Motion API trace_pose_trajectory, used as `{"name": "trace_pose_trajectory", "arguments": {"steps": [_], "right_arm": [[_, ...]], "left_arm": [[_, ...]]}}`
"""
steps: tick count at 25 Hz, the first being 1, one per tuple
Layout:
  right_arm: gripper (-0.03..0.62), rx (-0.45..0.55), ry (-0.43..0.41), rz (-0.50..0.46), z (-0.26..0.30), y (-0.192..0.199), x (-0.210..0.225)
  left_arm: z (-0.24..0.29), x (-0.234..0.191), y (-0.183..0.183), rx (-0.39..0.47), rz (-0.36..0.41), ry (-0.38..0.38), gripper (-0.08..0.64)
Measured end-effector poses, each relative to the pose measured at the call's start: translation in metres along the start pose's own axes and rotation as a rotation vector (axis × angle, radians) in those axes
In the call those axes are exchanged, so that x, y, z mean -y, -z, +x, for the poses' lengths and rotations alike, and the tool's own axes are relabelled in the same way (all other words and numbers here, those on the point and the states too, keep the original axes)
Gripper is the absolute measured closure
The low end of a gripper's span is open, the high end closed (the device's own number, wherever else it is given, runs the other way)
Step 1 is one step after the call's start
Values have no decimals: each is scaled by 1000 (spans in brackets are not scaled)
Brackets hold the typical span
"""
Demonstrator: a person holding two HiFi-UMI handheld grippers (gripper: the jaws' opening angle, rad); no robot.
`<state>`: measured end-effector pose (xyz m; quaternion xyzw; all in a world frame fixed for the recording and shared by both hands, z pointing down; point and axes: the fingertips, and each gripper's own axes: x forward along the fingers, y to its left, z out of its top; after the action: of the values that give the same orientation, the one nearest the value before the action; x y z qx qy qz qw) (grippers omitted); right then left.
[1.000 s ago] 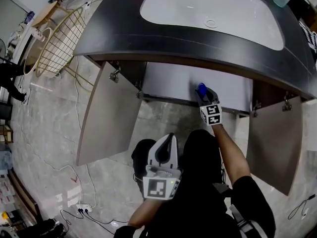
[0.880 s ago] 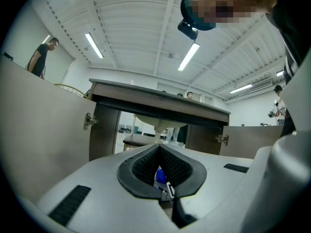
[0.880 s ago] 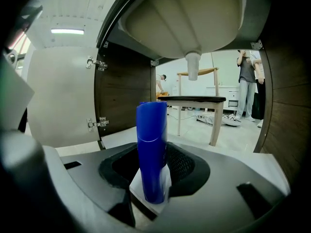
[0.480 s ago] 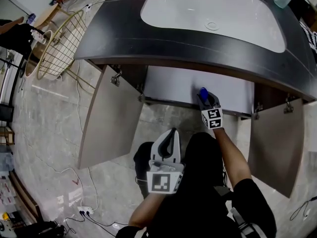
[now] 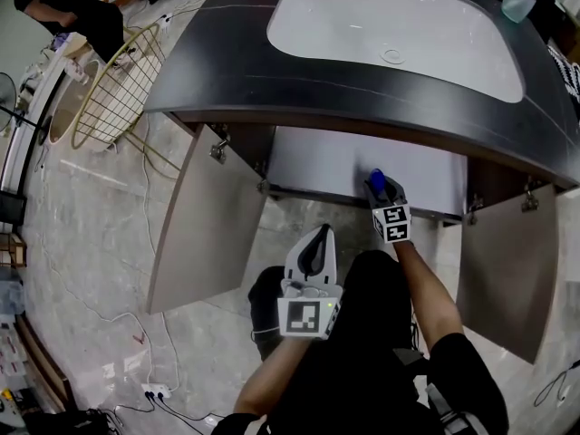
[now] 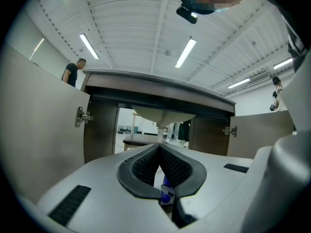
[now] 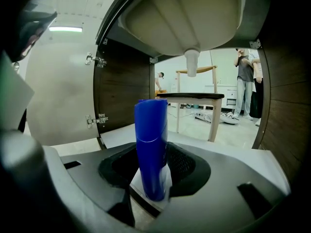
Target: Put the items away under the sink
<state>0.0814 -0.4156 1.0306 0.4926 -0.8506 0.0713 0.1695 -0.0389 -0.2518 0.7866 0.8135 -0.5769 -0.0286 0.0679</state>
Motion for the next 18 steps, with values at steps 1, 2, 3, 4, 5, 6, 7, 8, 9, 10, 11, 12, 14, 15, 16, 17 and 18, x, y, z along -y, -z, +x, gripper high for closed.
{"name": "trace_pose_trajectory", "arguments": {"steps": [1,2,3,4,5,6,7,8,9,10,11,12,14,15,16,17,18], "right_arm": [[436,-13,-1,2,1,2,-1],[434,-25,1,5,1,4,-1],[434,-32,3,8,1,6,-1],[433,-38,7,13,1,7,-1],[428,-43,9,17,0,8,-1],[422,-50,10,20,0,9,-1],[412,-58,10,22,-1,11,0],[402,-65,8,26,-3,12,0],[393,-70,3,28,-4,12,-1],[388,-76,-2,29,-5,13,-3],[383,-82,-7,29,-7,14,-4],[382,-88,-8,29,-9,15,-5],[380,-104,-2,40,-14,17,-5],[379,-112,3,48,-17,18,-5],[379,-121,7,58,-20,19,-4],[379,-132,10,69,-24,20,-4],[379,-146,11,81,-29,22,-4]], "left_arm": [[1,0,0,1,3,7,546],[2,-1,0,2,3,13,546],[3,-2,0,0,1,18,546],[4,-3,1,-2,0,23,546],[5,-3,2,-6,2,28,546],[6,-3,4,-9,3,35,546],[7,-2,4,-10,0,41,546],[8,-1,5,-11,-4,47,546],[9,-1,6,-11,-7,51,546],[10,-1,7,-11,-7,56,546],[12,-1,8,-15,-7,60,546],[13,-1,10,-21,-9,65,546],[17,-1,10,-30,-20,74,546],[19,-1,9,-33,-26,76,546],[21,-1,8,-38,-30,78,546],[23,-2,7,-44,-33,79,546],[25,-2,6,-50,-35,80,546]]}}
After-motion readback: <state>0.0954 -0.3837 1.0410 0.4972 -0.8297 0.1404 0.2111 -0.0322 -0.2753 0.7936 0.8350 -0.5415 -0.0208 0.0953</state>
